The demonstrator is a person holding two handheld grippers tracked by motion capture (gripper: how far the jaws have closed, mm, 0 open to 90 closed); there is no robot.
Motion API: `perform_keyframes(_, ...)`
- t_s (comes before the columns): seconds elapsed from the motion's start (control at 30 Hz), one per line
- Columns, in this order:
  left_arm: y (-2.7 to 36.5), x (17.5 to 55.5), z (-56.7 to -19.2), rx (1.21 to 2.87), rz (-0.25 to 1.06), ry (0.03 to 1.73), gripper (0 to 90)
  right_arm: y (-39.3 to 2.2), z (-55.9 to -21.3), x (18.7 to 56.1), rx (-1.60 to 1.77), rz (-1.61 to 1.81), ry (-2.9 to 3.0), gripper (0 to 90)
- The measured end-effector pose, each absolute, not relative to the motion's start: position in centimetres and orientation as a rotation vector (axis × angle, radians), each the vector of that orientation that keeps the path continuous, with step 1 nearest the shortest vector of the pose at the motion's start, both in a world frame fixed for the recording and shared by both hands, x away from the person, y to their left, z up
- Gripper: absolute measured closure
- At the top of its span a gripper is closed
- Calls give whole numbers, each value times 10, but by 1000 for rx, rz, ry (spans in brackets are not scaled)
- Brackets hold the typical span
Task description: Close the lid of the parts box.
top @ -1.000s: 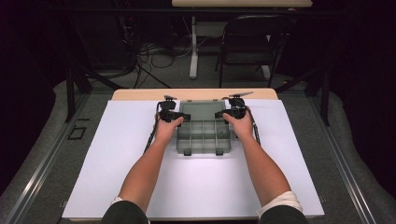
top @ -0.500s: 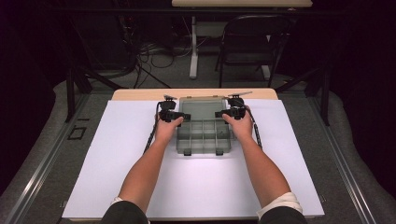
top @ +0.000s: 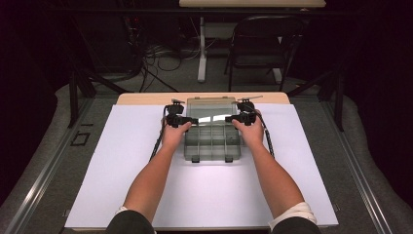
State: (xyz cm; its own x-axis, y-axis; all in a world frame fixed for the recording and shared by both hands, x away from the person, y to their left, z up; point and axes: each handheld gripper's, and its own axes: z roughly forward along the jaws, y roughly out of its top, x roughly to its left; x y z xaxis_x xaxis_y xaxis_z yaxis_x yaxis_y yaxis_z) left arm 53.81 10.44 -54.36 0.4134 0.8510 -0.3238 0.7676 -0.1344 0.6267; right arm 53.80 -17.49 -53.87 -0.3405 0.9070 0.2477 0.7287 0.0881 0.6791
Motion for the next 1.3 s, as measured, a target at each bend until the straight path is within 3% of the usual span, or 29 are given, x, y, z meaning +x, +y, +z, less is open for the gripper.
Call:
perform_keyframes(0.27,105,536,-541,1901,169,1375,443,-176,-536,537,1619,1088,2118,483)
perform_keyframes(0.37,111,534,-541,1830,148,1394,537,-178,-533,535,1620,1101,2105,545)
perform_keyframes(0.7,113,530,-535,1845,206,1360,624,-183,-527,531,1571,1107,2105,647)
perform_keyframes(1.0,113,527,-530,1867,261,1330,673,-187,-522,524,1509,1090,2097,732)
perform_keyframes(1.07,113,526,-528,1873,266,1326,691,-187,-519,523,1498,1068,2094,787)
perform_keyframes(1.3,112,524,-527,1892,295,1312,711,-190,-518,520,1477,1078,2084,819)
